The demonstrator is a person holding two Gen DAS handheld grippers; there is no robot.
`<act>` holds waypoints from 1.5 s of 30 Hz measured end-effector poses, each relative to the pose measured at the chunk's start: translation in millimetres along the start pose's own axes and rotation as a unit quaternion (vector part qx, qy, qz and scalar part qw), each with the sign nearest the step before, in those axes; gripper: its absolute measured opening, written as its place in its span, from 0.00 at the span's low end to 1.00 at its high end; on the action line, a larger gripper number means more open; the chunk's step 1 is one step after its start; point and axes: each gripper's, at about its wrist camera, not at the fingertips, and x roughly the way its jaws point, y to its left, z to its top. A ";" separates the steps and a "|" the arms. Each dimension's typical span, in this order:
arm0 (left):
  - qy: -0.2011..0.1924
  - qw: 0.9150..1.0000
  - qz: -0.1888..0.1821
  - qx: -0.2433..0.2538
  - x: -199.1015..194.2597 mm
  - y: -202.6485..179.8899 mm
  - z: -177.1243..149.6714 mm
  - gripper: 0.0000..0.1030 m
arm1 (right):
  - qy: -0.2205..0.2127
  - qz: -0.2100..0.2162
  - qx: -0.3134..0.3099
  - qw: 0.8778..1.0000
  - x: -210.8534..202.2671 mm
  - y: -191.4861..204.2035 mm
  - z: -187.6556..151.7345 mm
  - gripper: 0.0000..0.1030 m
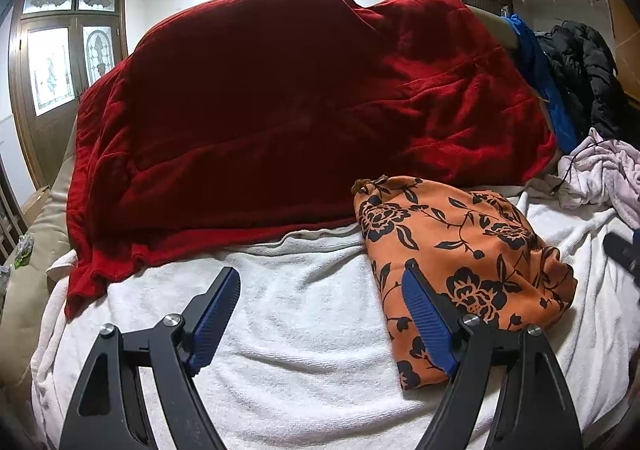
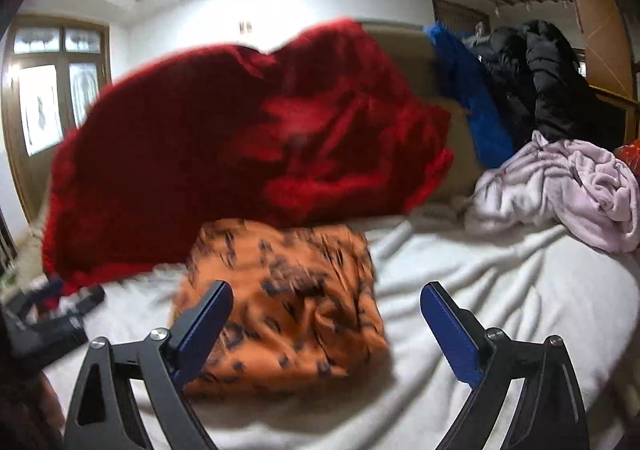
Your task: Fold small clothes
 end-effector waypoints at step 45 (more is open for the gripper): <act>0.010 0.999 0.000 0.030 1.2 -24.4 -10.5 0.81 | -0.014 -0.033 -0.031 0.999 -5.1 8.4 0.0 0.94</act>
